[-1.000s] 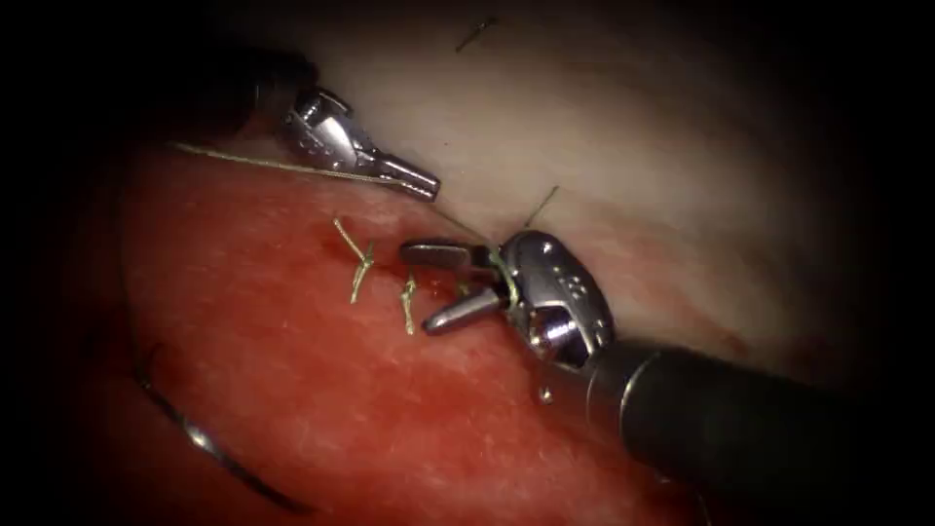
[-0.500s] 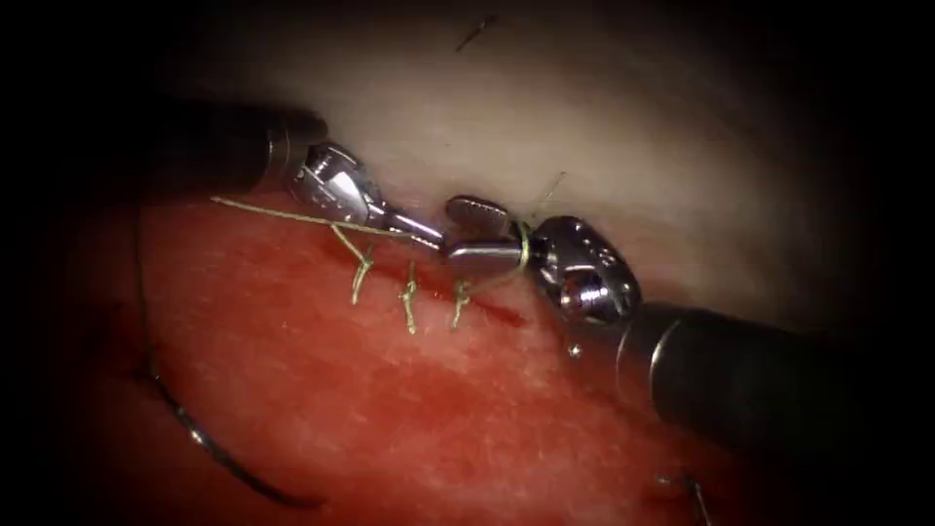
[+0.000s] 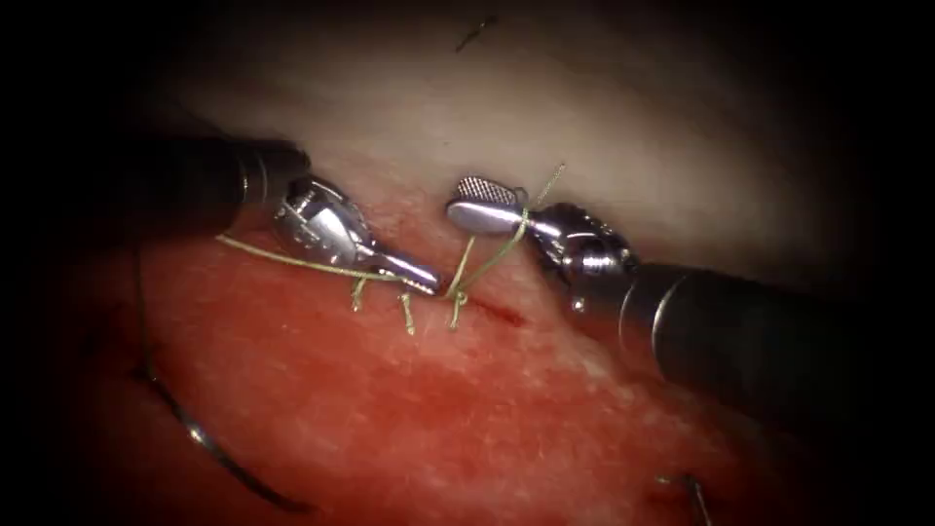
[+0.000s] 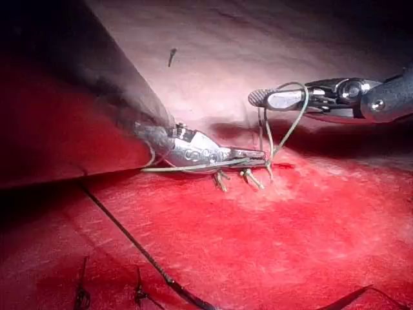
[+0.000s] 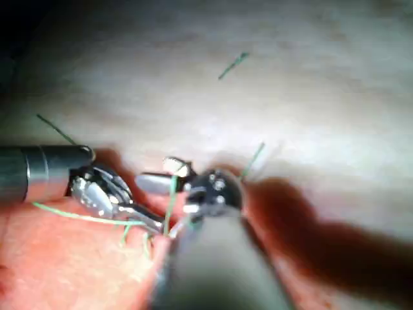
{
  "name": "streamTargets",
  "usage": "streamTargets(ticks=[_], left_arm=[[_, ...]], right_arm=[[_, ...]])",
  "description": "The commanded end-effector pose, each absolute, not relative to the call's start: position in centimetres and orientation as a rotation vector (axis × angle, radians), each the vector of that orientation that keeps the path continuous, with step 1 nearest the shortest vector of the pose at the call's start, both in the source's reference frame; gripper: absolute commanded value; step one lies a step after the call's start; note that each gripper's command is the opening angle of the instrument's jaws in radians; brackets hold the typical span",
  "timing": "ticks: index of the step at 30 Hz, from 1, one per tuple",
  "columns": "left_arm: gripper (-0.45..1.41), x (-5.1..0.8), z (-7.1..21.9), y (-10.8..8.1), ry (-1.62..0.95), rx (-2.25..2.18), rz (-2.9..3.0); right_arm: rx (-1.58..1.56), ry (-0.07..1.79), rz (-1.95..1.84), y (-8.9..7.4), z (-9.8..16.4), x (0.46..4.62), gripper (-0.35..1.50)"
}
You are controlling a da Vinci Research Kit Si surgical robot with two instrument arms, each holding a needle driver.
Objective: Wound Closure
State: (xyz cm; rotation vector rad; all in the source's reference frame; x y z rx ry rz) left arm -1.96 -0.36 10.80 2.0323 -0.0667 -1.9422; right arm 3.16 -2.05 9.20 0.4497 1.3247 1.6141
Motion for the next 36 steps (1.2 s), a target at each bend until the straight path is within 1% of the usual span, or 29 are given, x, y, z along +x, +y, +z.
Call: streamTargets(ticks=[1,8,15,21,24,27,28,36], left_arm=[[-0.45,-2.03,10.81,-0.32,-0.07,2.039,-1.943],[-0.45,-2.19,10.56,-0.25,-0.093,2.07,-1.95],[-0.45,-2.38,10.61,-0.19,-0.091,2.05,-1.968],[-0.45,-2.22,10.75,-0.03,-0.089,2.016,-2.02],[-0.45,-2.12,10.8,0.03,-0.097,2.007,-2.035],[-0.45,-2.08,10.83,0.04,-0.095,2.004,-2.047],[-0.45,-2.09,10.83,0.04,-0.096,2.004,-2.048],[-0.45,-2.1,10.83,0.02,-0.092,2.005,-2.054]], right_arm=[[0.436,1.299,1.624,-2.06,9.31,3.21,0.63],[0.395,1.213,1.69,-2.16,9.45,3.08,0.64],[0.389,1.187,1.753,-2.28,9.53,2.98,0.64],[0.398,1.178,1.819,-2.4,9.56,2.86,0.64],[0.5,1.173,1.959,-2.41,9.62,2.81,0.64],[0.588,1.179,2.052,-2.45,9.79,2.77,0.73],[0.598,1.182,2.068,-2.45,9.87,2.76,0.73],[0.631,1.166,2.079,-2.44,10.1,2.78,0.76]])
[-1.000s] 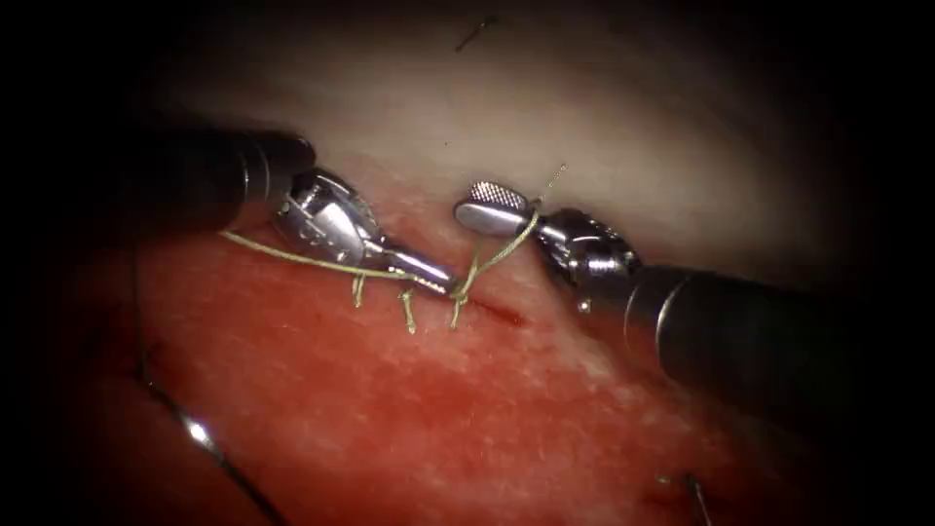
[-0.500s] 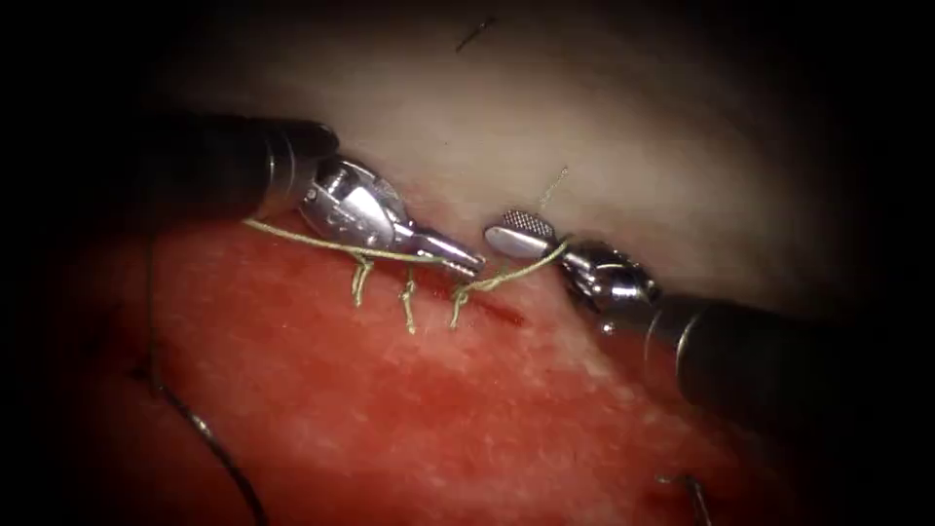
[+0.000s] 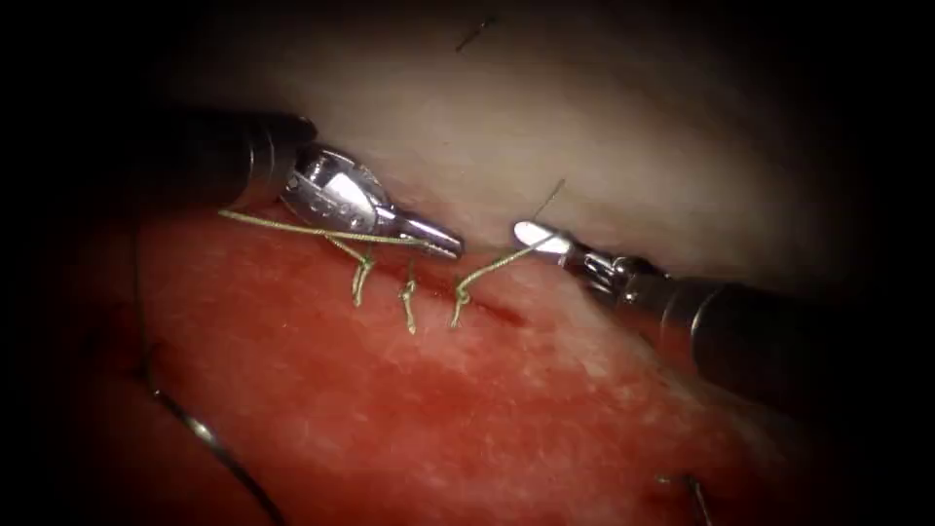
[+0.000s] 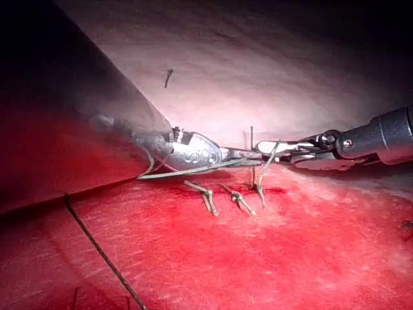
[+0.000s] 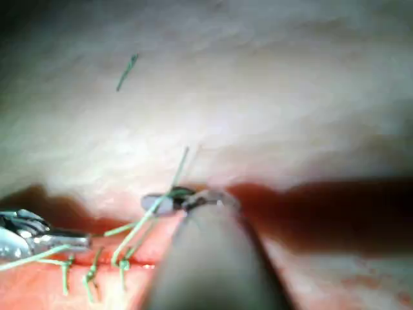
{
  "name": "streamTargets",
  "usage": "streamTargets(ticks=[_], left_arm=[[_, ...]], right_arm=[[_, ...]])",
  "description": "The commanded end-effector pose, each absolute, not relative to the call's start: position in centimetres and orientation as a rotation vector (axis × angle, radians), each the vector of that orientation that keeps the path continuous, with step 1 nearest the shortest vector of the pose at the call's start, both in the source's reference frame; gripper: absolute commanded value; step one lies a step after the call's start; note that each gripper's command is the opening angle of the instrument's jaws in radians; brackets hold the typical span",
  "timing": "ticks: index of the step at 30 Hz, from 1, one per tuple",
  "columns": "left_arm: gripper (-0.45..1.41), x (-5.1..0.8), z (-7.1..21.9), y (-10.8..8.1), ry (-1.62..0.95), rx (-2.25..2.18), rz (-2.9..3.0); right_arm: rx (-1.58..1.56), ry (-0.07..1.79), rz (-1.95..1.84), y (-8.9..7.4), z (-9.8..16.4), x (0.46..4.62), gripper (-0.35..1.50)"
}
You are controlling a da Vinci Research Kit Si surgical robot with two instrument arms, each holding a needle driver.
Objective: Wound Closure
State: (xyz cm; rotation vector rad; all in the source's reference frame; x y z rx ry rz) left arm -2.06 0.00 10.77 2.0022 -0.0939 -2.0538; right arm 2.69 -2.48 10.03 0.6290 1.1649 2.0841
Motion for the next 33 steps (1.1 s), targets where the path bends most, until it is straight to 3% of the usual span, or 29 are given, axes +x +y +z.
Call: streamTargets(ticks=[1,12,13,15,16,17,24,33], left_arm=[[-0.45,-2.1,10.83,0.02,-0.092,2.005,-2.054],[-0.45,-2.08,10.82,-0.03,-0.085,2.005,-2.056],[-0.45,-2.07,10.82,-0.05,-0.08,2.006,-2.059],[-0.45,-2.07,10.82,-0.05,-0.08,2.006,-2.059],[-0.45,-2.05,10.82,-0.06,-0.078,2.006,-2.057],[-0.45,-2.03,10.82,-0.06,-0.077,2.007,-2.055],[-0.45,-1.87,10.84,0.01,-0.068,2.004,-2.088],[-0.45,-1.77,10.91,0.06,-0.067,1.995,-2.125]], right_arm=[[0.631,1.166,2.079,-2.44,10.1,2.78,0.76],[0.654,1.132,2.061,-2.32,10.36,2.97,0.81],[0.661,1.124,2.061,-2.28,10.36,3.04,0.74],[0.661,1.117,2.065,-2.26,10.36,3.1,0.36],[0.666,1.114,2.062,-2.27,10.35,3.13,-0.21],[0.671,1.114,2.059,-2.29,10.34,3.13,-0.35],[0.619,1.075,1.926,-2.47,10.16,3.11,-0.35],[0.526,1.153,1.794,-2.58,9.71,3.07,-0.35]])
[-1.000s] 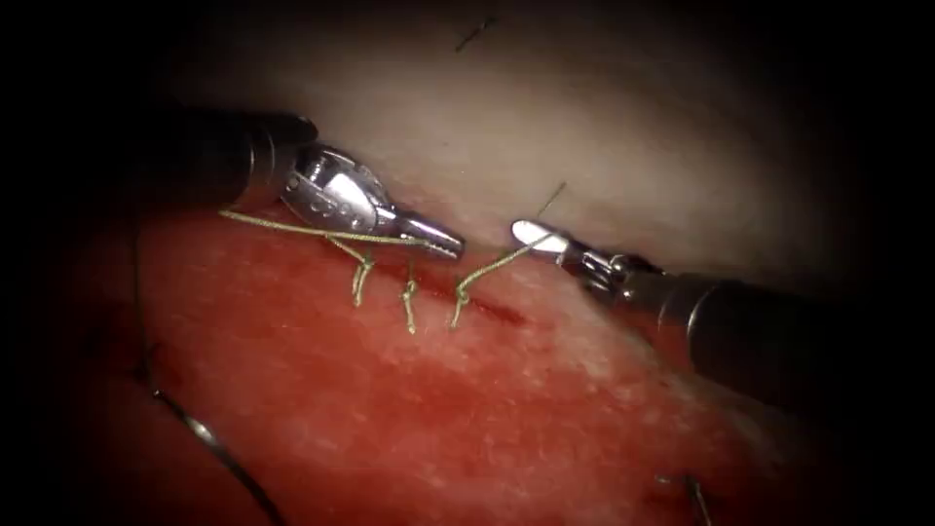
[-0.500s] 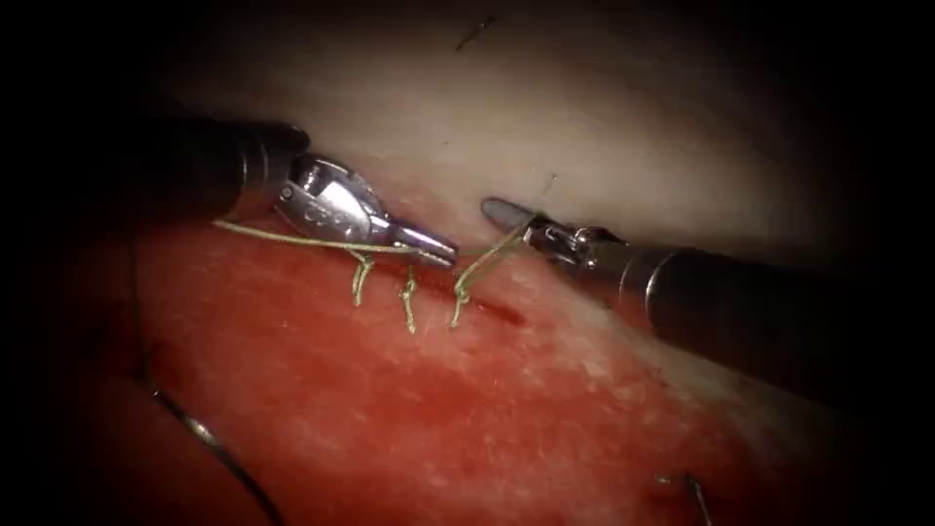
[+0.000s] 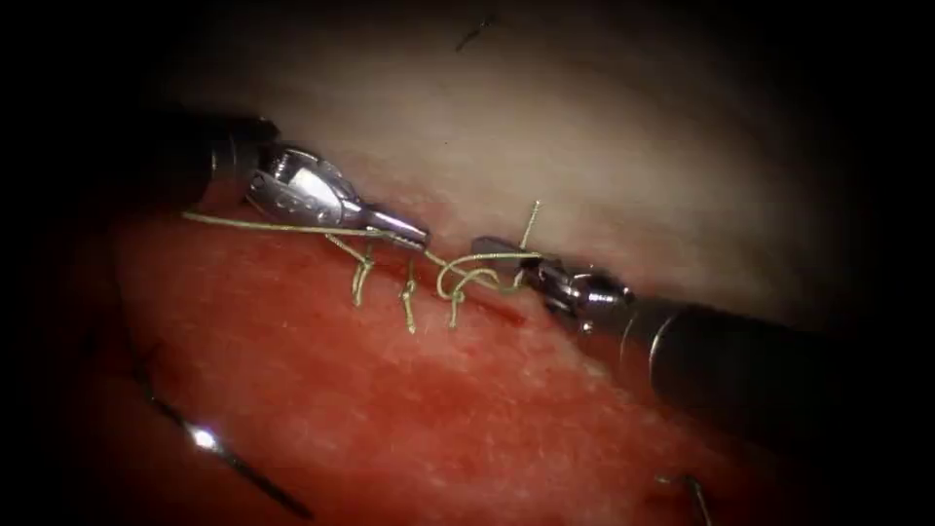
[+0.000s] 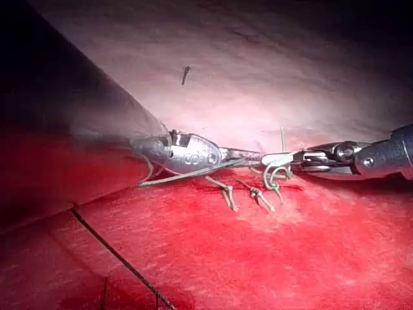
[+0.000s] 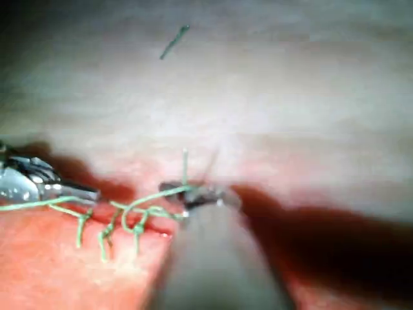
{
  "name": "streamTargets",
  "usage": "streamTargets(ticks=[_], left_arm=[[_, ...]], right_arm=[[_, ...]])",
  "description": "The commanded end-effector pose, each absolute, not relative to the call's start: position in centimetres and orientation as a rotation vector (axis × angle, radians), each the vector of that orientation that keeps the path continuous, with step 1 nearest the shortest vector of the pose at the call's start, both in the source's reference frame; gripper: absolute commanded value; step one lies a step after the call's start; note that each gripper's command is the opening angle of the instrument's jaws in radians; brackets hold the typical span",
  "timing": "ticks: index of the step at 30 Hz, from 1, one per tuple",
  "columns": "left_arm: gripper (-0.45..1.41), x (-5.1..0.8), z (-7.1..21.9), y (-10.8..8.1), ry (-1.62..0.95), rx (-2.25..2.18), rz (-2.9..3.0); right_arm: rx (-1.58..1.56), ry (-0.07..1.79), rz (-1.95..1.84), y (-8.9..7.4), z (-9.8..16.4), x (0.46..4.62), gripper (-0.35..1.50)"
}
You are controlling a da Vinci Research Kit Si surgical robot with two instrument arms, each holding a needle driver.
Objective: Wound Closure
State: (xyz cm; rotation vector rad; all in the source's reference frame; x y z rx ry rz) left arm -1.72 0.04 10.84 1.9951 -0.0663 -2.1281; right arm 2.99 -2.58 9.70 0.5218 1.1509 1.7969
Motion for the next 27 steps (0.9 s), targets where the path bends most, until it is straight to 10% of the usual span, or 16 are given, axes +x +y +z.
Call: streamTargets(ticks=[1,27], left_arm=[[-0.45,-1.77,10.9,0.1,-0.063,1.997,-2.132],[-0.45,-1.34,11.9,1.1,-0.358,2.015,-2.542]], right_arm=[[0.526,1.152,1.79,-2.6,9.7,3.06,-0.35],[0.531,1.227,1.654,-3.0,8.7,3.24,-0.35]])
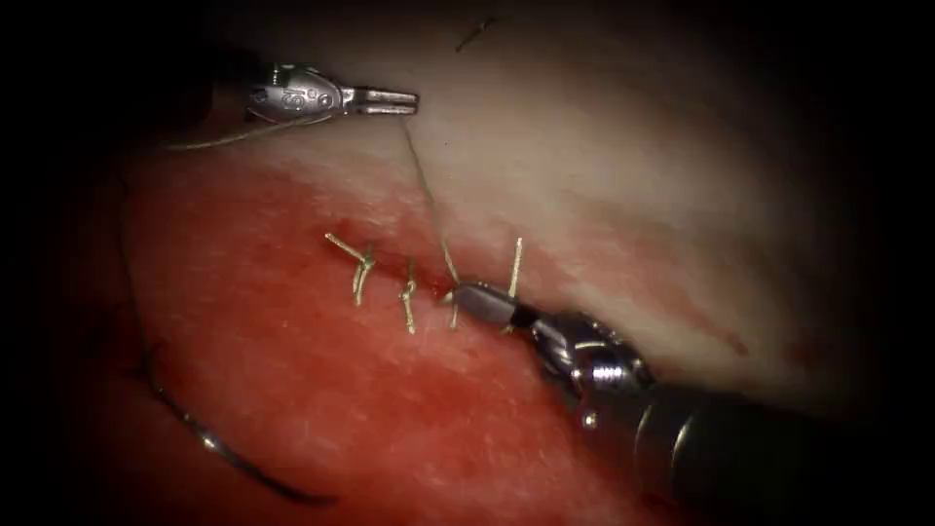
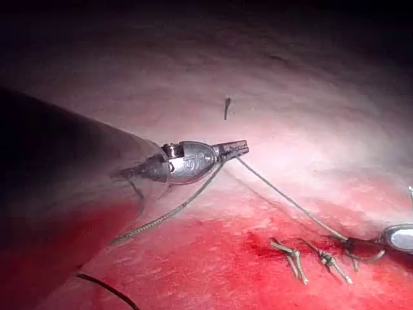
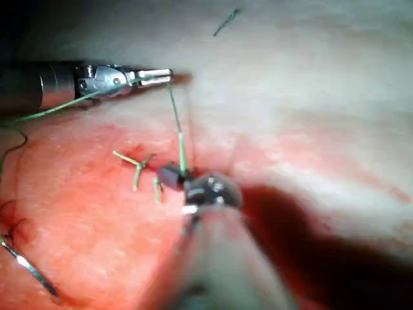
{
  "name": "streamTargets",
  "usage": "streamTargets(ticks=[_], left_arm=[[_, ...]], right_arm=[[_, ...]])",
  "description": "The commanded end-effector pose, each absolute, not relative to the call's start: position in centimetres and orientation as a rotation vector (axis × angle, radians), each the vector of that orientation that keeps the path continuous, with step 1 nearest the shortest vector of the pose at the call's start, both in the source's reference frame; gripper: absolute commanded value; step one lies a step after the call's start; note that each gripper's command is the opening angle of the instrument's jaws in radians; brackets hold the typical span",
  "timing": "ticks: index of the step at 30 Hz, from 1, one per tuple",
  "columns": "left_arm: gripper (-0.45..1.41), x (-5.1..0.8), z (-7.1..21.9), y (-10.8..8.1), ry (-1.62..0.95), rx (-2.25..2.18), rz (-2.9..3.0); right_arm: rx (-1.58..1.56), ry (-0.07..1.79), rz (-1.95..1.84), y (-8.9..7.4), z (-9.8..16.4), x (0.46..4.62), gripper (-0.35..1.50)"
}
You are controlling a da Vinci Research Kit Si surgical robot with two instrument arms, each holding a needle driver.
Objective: Wound Closure
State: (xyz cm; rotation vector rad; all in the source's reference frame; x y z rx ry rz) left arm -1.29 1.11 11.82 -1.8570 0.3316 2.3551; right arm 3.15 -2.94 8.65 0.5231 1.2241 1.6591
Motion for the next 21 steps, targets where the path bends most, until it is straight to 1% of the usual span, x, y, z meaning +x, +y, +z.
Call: streamTargets(ticks=[1,5,12,21], left_arm=[[-0.45,-1.33,11.91,1.16,0.336,-1.863,2.34],[-0.45,-1.31,11.99,1.3,0.346,-1.86,2.295],[-0.45,-1.44,12.25,1.52,0.359,-1.834,2.268],[-0.45,-1.59,12.5,1.63,0.366,-1.83,2.264]], right_arm=[[0.533,1.23,1.644,-3.0,8.67,3.25,-0.35],[0.552,1.251,1.563,-3.13,8.6,3.32,-0.35],[0.542,1.316,1.338,-3.52,8.44,3.47,-0.35],[0.569,1.304,1.293,-3.82,8.33,3.54,-0.35]])
